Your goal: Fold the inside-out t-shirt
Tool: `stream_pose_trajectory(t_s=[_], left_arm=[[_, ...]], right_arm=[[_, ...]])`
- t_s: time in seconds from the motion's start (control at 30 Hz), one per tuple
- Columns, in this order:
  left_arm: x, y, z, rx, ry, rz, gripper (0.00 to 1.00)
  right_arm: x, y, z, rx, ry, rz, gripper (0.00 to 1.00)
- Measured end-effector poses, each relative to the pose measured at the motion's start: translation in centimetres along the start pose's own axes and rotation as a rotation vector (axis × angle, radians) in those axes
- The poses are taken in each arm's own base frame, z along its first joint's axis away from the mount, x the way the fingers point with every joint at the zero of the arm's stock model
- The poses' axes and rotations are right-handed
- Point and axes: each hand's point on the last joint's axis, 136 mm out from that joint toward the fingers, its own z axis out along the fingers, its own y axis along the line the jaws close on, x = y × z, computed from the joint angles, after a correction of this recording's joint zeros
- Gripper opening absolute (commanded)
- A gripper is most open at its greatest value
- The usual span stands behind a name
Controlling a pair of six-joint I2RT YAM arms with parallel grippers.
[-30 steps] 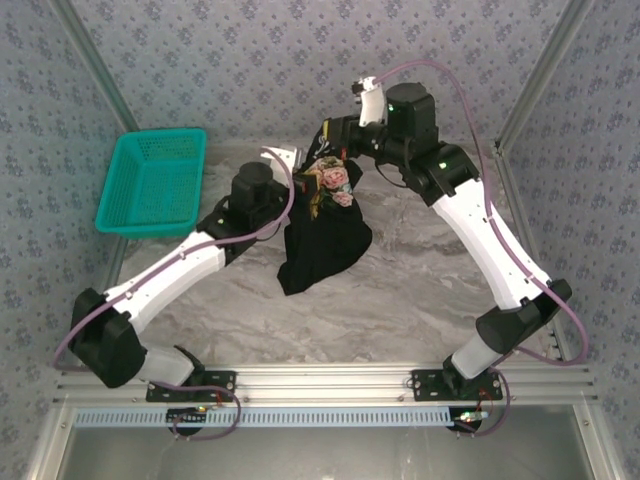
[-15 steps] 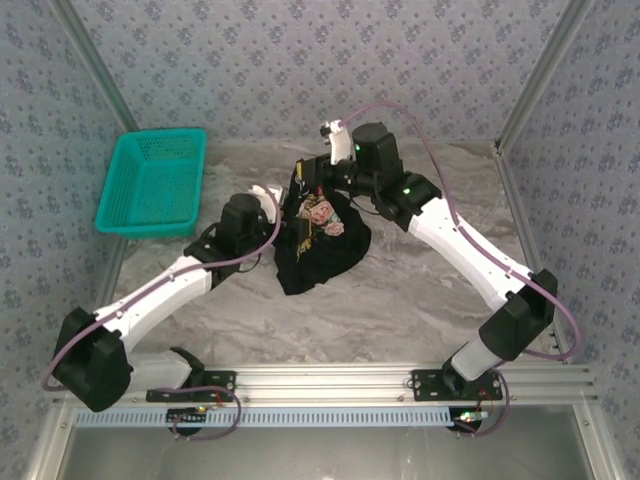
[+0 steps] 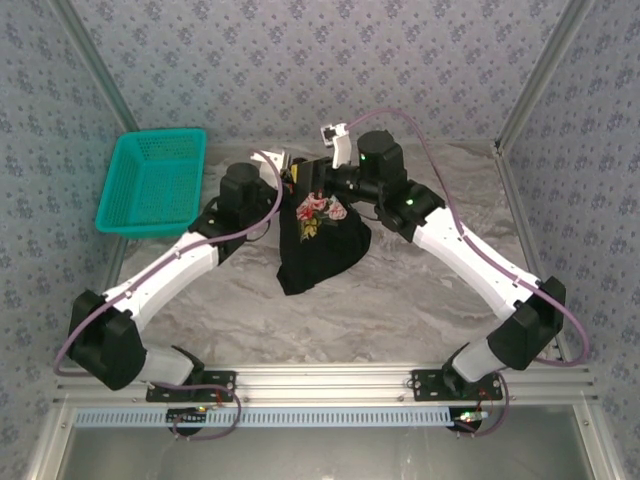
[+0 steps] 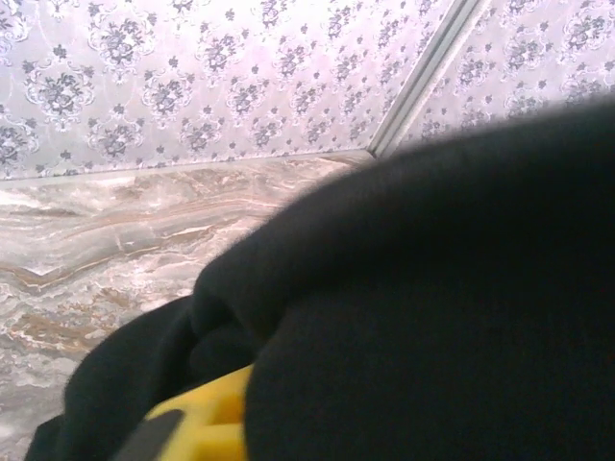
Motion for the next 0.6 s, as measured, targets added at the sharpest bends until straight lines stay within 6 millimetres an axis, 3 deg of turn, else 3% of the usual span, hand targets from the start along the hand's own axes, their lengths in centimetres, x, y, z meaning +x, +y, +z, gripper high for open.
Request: stream_pose_trajectory(t_s=[0.07, 0.17, 0.27, 0.33, 0.43, 0.6], left_arm=[[0.5, 0.9, -0.2, 0.02, 0.002, 0.001, 0.0], [2.1, 2.1, -0.9, 0.048, 0.023, 0.011, 0.0], [3.3, 1.6, -1.9, 0.112, 0.037, 0.051, 0.0], [3.3, 0.4, -2.5, 0.18, 0.031, 0.094, 0.0], [2.6, -1.6, -3.5, 0.278, 0.005, 0.163, 0.0], [2.3, -3.3, -4.3, 0.368, -0.011, 0.219, 0.0]], right_arm=[[0.2, -0.2, -1.4, 0.024, 0.004, -0.04, 0.46], [0.0, -1.3, -5.4, 0.091, -0.028, -0.101, 0.6], [-0.3, -4.9, -9.5, 0.209, -0.086, -0.121, 0.65], [0.7, -8.4, -10.6, 0.291, -0.079, -0.095, 0.72], [3.8, -13.4, -9.3, 0.357, 0.015, -0.04, 0.86], [12.3, -18.8, -4.6, 0.327, 0.268, 0.07, 0.89]])
